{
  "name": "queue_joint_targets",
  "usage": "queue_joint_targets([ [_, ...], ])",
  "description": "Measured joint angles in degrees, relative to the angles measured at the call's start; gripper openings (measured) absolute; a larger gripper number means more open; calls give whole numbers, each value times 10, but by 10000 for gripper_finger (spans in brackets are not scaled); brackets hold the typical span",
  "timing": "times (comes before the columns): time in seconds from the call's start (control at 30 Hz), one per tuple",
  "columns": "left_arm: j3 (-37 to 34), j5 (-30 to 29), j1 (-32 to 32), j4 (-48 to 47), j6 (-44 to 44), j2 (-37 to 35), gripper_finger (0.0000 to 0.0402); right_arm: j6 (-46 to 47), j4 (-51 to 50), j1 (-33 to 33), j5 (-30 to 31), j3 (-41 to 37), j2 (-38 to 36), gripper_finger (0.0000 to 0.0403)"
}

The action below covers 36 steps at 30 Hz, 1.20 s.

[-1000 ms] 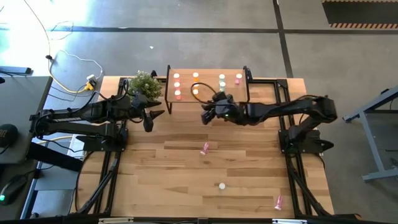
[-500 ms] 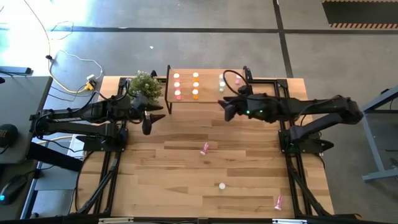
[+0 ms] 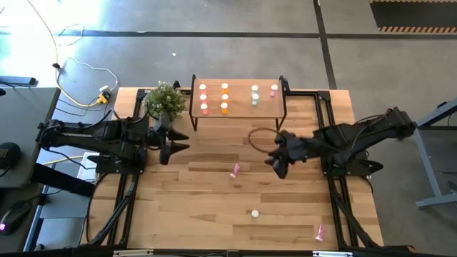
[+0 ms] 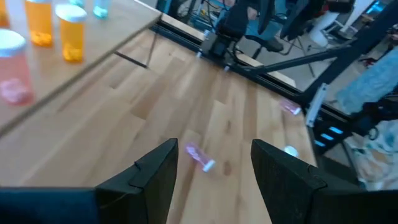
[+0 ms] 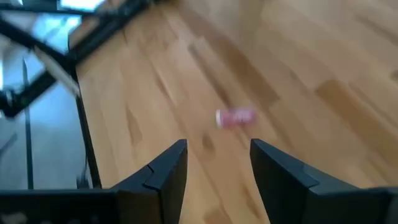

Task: Pick and place medicine bottles onto shelf by color
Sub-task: Put the blue pill bottle on the shelf aligned with the other blue pill bottles

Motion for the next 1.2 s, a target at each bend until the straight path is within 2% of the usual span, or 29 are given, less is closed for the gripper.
queue_joint_targets([
  [0.2,0,0,-28,0,-30,0,195,36,-54,65,1,0,0,167],
  [0.47,0,-2,-62,0,-67,0,195,79,-93,106,-20,0,2,178],
  [0.7,0,-23,-92,-1,-90,0,195,136,-96,160,30,-3,7,210],
  [0.83,0,-43,-107,-1,-80,0,195,185,-74,197,39,-32,27,212],
  [0.93,0,-51,-116,-1,-79,0,195,203,-17,224,61,-53,50,212],
  [1.2,0,-51,-133,-1,-78,0,195,136,106,267,126,-63,149,213],
])
